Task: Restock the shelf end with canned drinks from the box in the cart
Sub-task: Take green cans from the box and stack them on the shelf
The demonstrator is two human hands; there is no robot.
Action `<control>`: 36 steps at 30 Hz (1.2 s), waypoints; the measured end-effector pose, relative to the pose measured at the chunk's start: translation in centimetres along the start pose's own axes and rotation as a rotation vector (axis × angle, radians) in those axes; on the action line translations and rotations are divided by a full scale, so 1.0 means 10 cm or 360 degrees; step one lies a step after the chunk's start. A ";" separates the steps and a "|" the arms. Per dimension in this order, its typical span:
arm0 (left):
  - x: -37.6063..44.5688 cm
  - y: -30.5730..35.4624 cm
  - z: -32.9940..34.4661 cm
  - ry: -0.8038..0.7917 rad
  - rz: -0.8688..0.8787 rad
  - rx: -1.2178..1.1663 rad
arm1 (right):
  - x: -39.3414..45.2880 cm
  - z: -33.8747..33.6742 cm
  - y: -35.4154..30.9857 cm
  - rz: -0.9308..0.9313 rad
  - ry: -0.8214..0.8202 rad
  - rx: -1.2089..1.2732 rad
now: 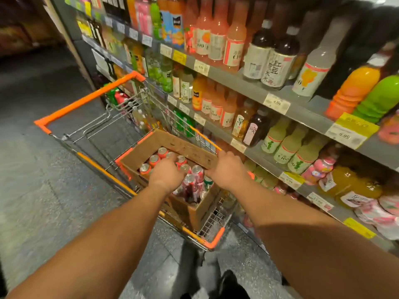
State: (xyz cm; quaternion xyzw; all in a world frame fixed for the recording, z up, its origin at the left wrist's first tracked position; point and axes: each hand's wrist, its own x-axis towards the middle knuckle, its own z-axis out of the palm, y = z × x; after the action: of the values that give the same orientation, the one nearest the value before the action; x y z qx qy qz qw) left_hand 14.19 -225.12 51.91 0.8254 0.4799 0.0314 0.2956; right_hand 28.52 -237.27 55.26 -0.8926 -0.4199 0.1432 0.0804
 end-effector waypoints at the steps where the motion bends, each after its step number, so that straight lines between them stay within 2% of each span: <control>1: 0.07 -0.06 0.04 -0.0008 -0.0020 0.0002 | 0.10 0.07 0.01 -0.0009 -0.0021 0.0002; 8: 0.53 -0.32 0.44 -0.0110 -0.0220 0.0036 | 0.92 0.61 0.11 -0.0081 -0.0251 -0.0077; 14: 0.88 -0.39 0.95 -0.0396 -0.0459 0.0214 | 1.50 1.04 0.24 -0.0337 -0.0254 -0.0155; 19: 1.14 -0.41 1.37 -0.0576 -0.0463 0.0281 | 1.78 1.45 0.37 -0.0450 -0.0475 -0.0133; 21: 1.21 -0.42 1.54 -0.0638 -0.0508 0.0260 | 1.88 1.59 0.44 -0.0393 -0.0581 -0.0151; 23: 1.28 -0.45 1.71 -0.0765 -0.0552 0.0297 | 2.00 1.69 0.47 -0.0324 -0.0747 -0.0287; 27: 1.35 -0.49 2.08 -0.1012 -0.0470 0.0583 | 2.20 1.88 0.40 -0.0596 -0.0879 -0.0705; 30: 1.43 -0.51 2.27 -0.1079 -0.0429 0.0803 | 2.28 2.03 0.37 -0.0728 -0.0913 -0.0844; 33: 1.49 -0.59 2.41 -0.1155 -0.0513 0.0862 | 2.38 2.14 0.37 -0.0670 -0.0932 -0.0918; 36: 1.53 -0.64 2.47 -0.1122 -0.0625 0.0860 | 2.50 2.23 0.33 -0.0665 -0.0939 -0.1087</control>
State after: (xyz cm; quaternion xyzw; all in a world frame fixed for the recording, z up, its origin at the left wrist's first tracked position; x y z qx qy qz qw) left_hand 25.75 -221.71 24.72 0.7269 0.4882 -0.4322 0.2155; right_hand 38.87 -219.54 28.65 -0.6862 -0.6176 0.2248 -0.3119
